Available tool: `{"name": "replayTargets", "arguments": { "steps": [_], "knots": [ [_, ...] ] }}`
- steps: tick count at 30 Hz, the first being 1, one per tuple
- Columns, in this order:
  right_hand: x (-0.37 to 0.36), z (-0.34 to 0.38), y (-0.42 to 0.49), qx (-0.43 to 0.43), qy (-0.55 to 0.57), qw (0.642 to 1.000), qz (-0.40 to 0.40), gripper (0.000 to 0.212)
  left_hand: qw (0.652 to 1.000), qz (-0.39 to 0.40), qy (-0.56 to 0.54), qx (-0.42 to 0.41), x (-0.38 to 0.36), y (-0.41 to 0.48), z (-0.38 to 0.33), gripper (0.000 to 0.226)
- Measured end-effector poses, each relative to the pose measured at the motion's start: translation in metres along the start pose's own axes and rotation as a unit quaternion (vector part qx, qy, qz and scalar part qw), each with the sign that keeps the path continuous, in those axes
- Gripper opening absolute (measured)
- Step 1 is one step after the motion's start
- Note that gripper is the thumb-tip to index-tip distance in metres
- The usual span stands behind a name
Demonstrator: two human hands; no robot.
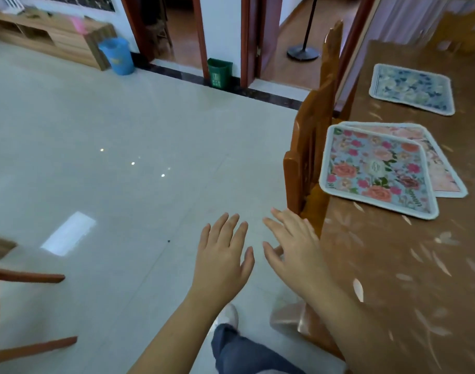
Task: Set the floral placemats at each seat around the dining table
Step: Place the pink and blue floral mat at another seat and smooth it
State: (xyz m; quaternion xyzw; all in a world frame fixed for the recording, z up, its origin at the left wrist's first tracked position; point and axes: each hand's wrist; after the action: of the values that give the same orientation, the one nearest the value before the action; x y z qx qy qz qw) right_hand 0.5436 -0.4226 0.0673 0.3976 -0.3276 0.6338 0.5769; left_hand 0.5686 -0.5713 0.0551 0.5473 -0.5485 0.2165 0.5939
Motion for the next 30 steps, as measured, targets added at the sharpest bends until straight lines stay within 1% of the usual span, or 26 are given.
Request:
{"name": "replayTargets", "arguments": {
  "steps": [5, 8, 10, 13, 15, 18, 21, 23, 26, 30],
  "knots": [
    [-0.007, 0.024, 0.064, -0.029, 0.008, 0.999, -0.016, 0.045, 0.998, 0.016, -0.007, -0.066, 0.005, 0.052, 0.053, 0.036],
    [-0.011, 0.036, 0.096, -0.045, 0.010, 0.999, -0.028, 0.046, 0.998, 0.009, -0.014, -0.064, 0.002, 0.075, 0.081, 0.035],
    [-0.013, 0.044, 0.110, -0.051, 0.017, 0.998, -0.038, 0.043, 0.998, 0.006, -0.026, -0.054, -0.004, 0.085, 0.093, 0.034],
    [-0.012, 0.050, 0.129, -0.057, 0.021, 0.996, -0.069, 0.039, 0.996, 0.014, -0.039, -0.073, -0.015, 0.103, 0.110, 0.035],
    [-0.009, 0.049, 0.142, -0.077, 0.013, 0.994, -0.082, 0.038, 0.995, 0.024, -0.047, -0.083, -0.023, 0.118, 0.120, 0.039],
    [-0.006, 0.044, 0.163, -0.113, 0.008, 0.988, -0.106, 0.037, 0.992, 0.027, -0.076, -0.100, -0.035, 0.145, 0.134, 0.035],
    [0.000, 0.043, 0.188, -0.148, 0.004, 0.980, -0.130, 0.037, 0.984, 0.039, -0.097, -0.142, -0.045, 0.180, 0.150, 0.035],
    [0.004, 0.043, 0.206, -0.166, -0.006, 0.973, -0.161, 0.038, 0.978, 0.052, -0.104, -0.174, -0.050, 0.207, 0.163, 0.041],
    [0.011, 0.048, 0.235, -0.207, -0.022, 0.958, -0.199, 0.039, 0.965, 0.062, -0.104, -0.231, -0.053, 0.253, 0.181, 0.044],
    [0.016, 0.055, 0.267, -0.263, -0.049, 0.933, -0.241, 0.039, 0.945, 0.073, -0.139, -0.287, -0.059, 0.305, 0.193, 0.045]
  ]
}}
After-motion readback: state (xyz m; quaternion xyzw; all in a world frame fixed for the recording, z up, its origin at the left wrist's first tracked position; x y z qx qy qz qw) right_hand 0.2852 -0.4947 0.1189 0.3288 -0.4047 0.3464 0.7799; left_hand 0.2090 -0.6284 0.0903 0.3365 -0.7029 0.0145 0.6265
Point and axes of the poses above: each hand's wrist, its own y-axis towards the middle knuckle, its own x-axis out of the back of the hand, z = x × y, and after that the axes turned 11 degrees about -x, right-handed
